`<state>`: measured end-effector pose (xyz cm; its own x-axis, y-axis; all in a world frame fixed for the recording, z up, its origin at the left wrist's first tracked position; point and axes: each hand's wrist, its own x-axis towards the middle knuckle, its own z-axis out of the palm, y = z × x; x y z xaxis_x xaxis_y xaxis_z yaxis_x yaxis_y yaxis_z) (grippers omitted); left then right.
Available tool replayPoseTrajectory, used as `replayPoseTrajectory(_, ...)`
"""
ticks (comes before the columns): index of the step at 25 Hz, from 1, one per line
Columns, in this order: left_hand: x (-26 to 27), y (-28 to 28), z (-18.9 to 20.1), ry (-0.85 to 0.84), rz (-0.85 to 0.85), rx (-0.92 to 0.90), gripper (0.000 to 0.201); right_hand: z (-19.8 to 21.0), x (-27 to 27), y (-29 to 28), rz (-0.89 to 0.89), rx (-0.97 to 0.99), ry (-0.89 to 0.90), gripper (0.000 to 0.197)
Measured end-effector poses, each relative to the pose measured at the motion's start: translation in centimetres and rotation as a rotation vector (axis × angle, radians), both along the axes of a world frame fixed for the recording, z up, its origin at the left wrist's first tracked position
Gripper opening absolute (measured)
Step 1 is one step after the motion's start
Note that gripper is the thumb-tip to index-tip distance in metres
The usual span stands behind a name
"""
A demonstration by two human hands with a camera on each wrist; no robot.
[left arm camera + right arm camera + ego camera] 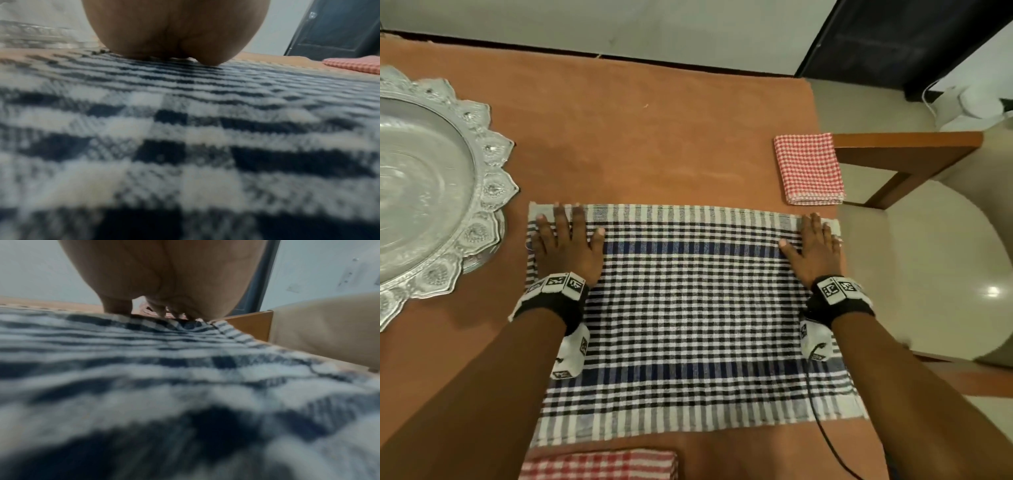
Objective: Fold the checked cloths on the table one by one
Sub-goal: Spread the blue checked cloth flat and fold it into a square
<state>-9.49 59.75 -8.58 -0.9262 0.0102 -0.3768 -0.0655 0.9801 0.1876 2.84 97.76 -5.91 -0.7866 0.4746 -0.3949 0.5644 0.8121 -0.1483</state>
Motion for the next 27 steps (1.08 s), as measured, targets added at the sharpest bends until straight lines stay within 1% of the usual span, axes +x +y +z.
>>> replayPoseTrajectory(2,1.1,0.9,0.4,0.059,-0.009,-0.003,0.065,0.9,0.4,-2.7,0.062,0.059,0.049,0.072)
replayPoseTrajectory(3,2.0,1.8,0.6,0.102,-0.040,0.005,0.064,1.2,0.5,-4.7,0.119,0.050,0.052,0.072)
replayPoseTrajectory(5,4.4,4.2,0.9,0.141,-0.157,0.051,0.062,1.4,0.5,-9.7,0.251,-0.038,0.027,0.074)
replayPoseTrajectory(7,6.8,6.5,1.0,0.106,-0.274,0.071,0.061,0.9,0.2,-14.3,0.331,-0.141,-0.002,0.073)
replayPoseTrajectory(9,8.7,7.6,0.5,0.013,-0.349,0.056,0.059,0.0,0.2,-16.6,0.348,-0.197,-0.050,0.071)
replayPoseTrajectory(10,9.2,7.6,0.2,-0.009,-0.373,0.047,0.058,-0.4,0.5,-16.7,0.360,-0.184,-0.077,0.071)
replayPoseTrajectory(12,8.8,6.5,-0.1,-0.007,-0.374,0.039,0.060,-1.0,1.4,-15.0,0.365,-0.140,-0.091,0.074)
replayPoseTrajectory(14,7.8,4.2,-0.2,-0.021,-0.270,0.031,0.064,-1.1,2.8,-11.2,0.262,-0.127,-0.082,0.079)
replayPoseTrajectory(16,6.6,1.3,-0.2,-0.036,-0.134,-0.008,0.068,-1.0,4.8,-6.5,0.098,-0.085,-0.070,0.085)
replayPoseTrajectory(17,6.1,-0.1,-0.1,-0.012,-0.085,-0.017,0.069,-0.8,5.9,-4.3,0.017,-0.071,-0.072,0.088)
replayPoseTrajectory(19,5.3,-2.2,-0.4,0.075,-0.059,0.025,0.072,-0.6,7.3,-1.6,-0.060,-0.077,-0.083,0.088)
replayPoseTrajectory(20,4.9,-2.6,-0.6,0.068,-0.064,0.054,0.073,-0.6,7.5,-1.1,-0.062,-0.077,-0.092,0.085)
replayPoseTrajectory(22,4.9,-2.6,-0.6,0.037,-0.054,0.085,0.073,-0.5,7.1,-1.4,-0.092,-0.076,-0.101,0.080)
replayPoseTrajectory(24,5.9,-1.3,0.1,0.109,-0.078,0.044,0.072,0.3,6.2,-3.0,-0.155,-0.040,-0.074,0.078)
replayPoseTrajectory(25,7.0,-0.3,0.8,0.144,-0.129,0.029,0.071,0.9,5.7,-4.3,-0.154,-0.018,-0.039,0.077)
replayPoseTrajectory(26,8.6,0.9,1.6,0.170,-0.198,0.032,0.069,1.5,5.3,-6.2,-0.103,-0.020,0.003,0.074)
replayPoseTrajectory(27,10.7,2.1,2.1,0.180,-0.273,0.052,0.066,2.0,5.1,-8.8,-0.005,-0.052,0.046,0.072)
